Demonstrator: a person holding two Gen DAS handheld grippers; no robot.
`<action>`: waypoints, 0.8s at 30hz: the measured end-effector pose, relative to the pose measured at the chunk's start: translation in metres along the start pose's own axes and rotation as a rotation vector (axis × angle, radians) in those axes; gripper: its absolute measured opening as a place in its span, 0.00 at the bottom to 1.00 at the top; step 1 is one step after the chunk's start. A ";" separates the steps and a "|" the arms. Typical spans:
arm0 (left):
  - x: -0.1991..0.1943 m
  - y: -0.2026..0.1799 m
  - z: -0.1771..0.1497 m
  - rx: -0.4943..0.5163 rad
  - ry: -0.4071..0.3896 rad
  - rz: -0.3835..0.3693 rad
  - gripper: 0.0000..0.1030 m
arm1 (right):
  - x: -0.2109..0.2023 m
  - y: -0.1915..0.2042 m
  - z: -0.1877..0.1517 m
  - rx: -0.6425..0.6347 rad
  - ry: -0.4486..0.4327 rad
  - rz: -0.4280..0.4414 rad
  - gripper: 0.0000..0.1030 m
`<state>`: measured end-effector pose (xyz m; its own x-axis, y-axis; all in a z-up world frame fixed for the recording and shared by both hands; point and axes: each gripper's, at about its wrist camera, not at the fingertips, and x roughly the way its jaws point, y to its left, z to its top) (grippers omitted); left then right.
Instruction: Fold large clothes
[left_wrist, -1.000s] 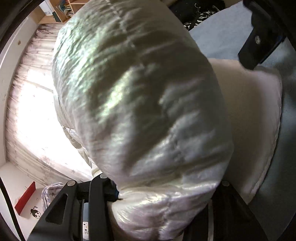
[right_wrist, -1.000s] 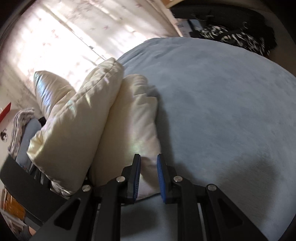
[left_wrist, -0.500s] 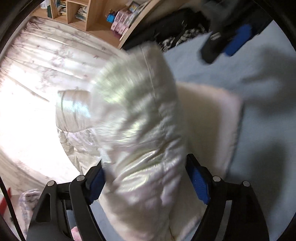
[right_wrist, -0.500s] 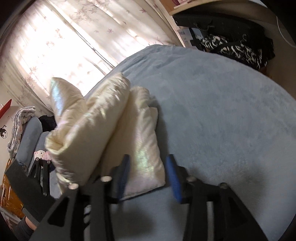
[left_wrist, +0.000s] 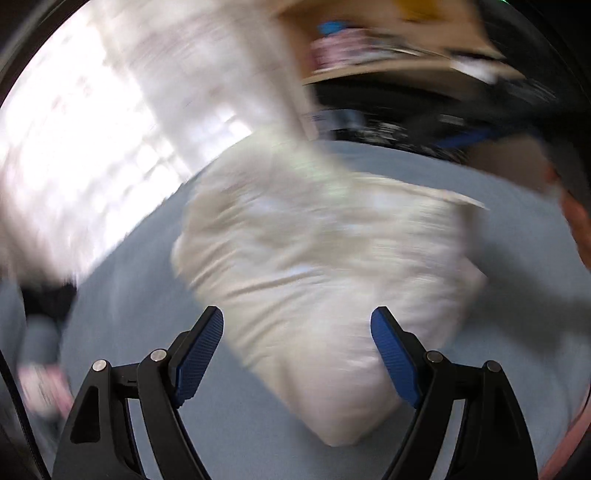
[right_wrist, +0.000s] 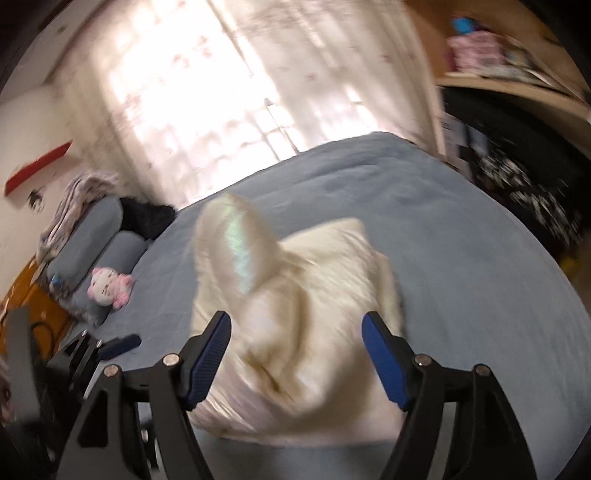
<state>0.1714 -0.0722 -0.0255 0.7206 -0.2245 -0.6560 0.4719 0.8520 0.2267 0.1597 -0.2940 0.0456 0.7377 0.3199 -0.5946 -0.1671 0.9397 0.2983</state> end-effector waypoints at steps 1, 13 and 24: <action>0.012 0.011 -0.003 -0.071 0.012 -0.009 0.78 | 0.011 0.007 0.009 -0.030 0.015 0.017 0.72; 0.094 0.093 -0.014 -0.464 0.074 -0.013 0.78 | 0.136 0.029 0.065 -0.245 0.229 0.078 0.72; 0.112 0.075 0.014 -0.459 0.000 -0.007 0.78 | 0.116 -0.044 0.030 -0.051 0.066 0.103 0.30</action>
<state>0.2948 -0.0407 -0.0720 0.7181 -0.2312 -0.6564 0.2031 0.9718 -0.1201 0.2727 -0.3015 -0.0139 0.6705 0.4206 -0.6111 -0.2740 0.9059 0.3228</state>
